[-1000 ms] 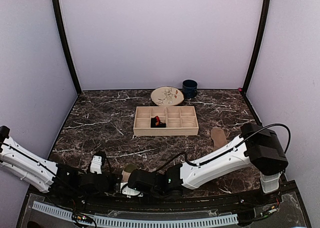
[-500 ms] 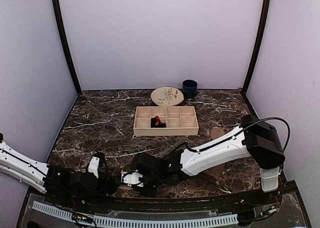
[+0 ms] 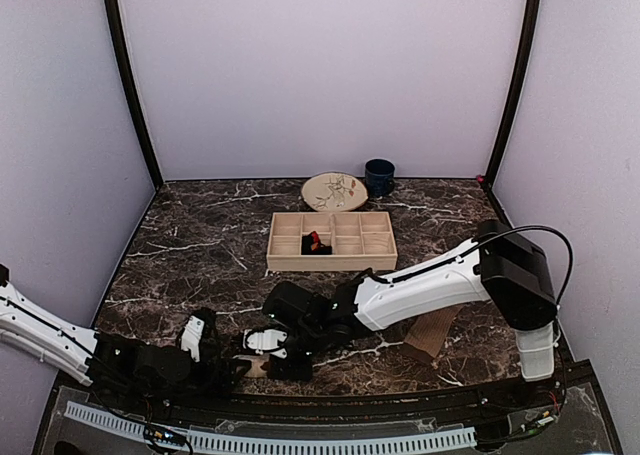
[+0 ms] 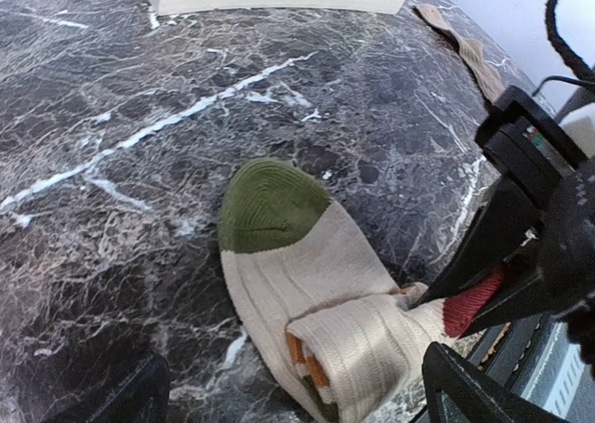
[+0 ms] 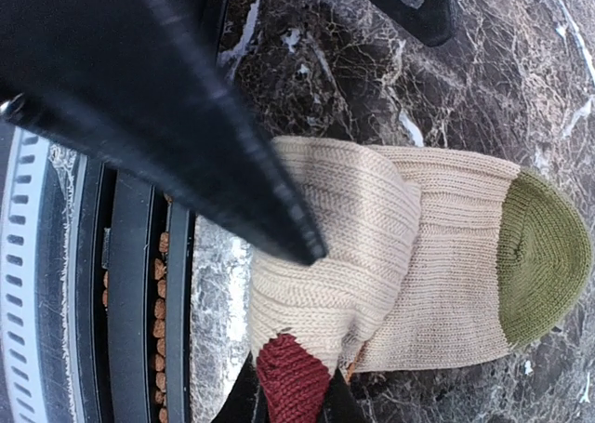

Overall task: Roll the socks
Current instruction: Roll the sock at the center of the board.

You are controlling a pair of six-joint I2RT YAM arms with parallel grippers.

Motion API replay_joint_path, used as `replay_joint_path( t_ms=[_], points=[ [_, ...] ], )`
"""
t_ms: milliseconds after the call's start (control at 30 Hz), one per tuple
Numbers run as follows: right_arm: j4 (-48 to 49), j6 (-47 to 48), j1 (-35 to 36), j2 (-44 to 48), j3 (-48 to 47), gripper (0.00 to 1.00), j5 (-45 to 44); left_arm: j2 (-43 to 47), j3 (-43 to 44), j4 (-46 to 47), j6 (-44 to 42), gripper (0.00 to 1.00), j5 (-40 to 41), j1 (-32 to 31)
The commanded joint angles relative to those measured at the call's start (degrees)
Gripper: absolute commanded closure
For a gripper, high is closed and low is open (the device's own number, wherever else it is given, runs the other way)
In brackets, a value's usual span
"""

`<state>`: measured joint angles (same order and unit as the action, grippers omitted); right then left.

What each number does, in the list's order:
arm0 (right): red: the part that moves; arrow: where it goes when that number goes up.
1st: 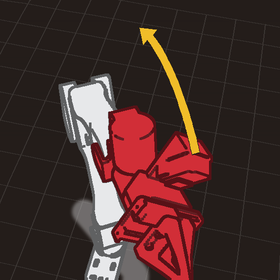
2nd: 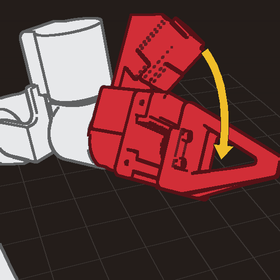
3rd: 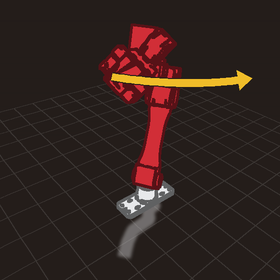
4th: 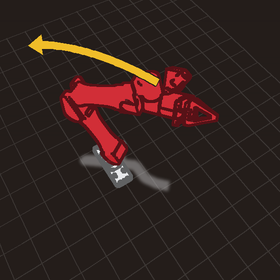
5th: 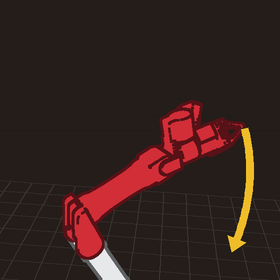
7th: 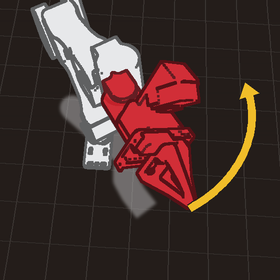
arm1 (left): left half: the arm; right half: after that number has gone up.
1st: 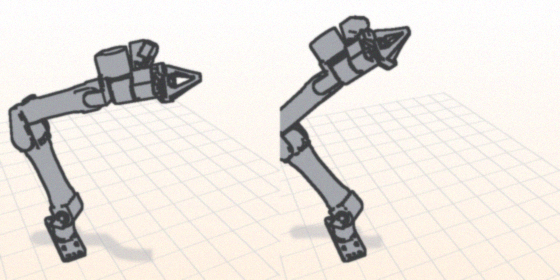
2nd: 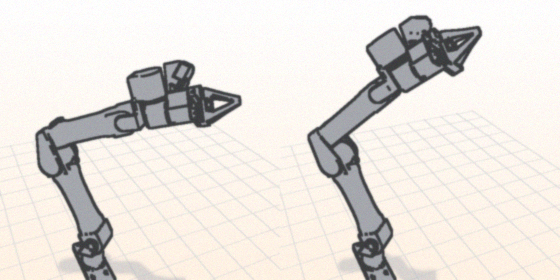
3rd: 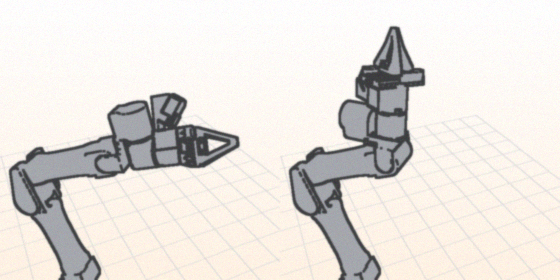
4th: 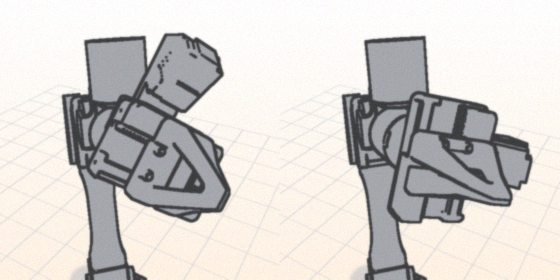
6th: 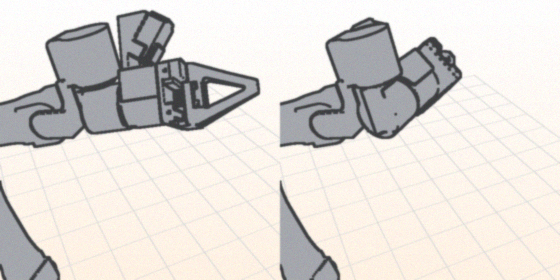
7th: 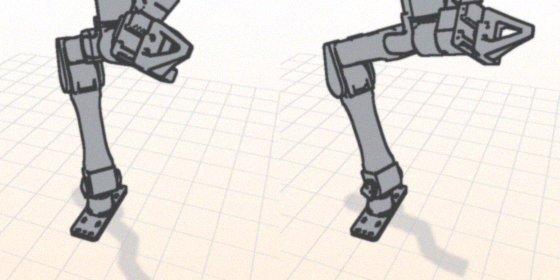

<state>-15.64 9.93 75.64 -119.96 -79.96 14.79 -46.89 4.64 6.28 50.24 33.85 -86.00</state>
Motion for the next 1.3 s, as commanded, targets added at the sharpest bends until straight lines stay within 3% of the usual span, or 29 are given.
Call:
replay_joint_path(
  t_ms=[0, 400, 900, 1100, 1267],
  points=[
    [-5.34, -0.75, -1.3, -2.9, -0.12, 0.9, 2.95, -1.79, -0.7, 6.03, -5.66, 0.03, -1.66, -0.74],
    [-8.33, 0.57, -3.15, -3.89, -1.67, 0.9, 9.34, -11.37, 0.34, 15.19, -12.26, 0.03, -4.64, -2.16],
    [-11.31, 1.84, -3.42, -6.28, -4.63, 0.89, 13.15, -16.78, 0.21, 22.12, -17.22, 0.04, -4.11, -2.35],
    [-11.91, 1.94, -3.87, -6.26, -5.26, 0.89, 14.41, -21.37, 0.39, 25.48, -17.14, 0.08, -4.27, -2.39],
    [-12.15, 1.93, -3.98, -6.47, -5.51, 0.89, 14.74, -26.38, 1.31, 28.32, -17.03, 0.19, -4.26, -2.4]
  ],
)
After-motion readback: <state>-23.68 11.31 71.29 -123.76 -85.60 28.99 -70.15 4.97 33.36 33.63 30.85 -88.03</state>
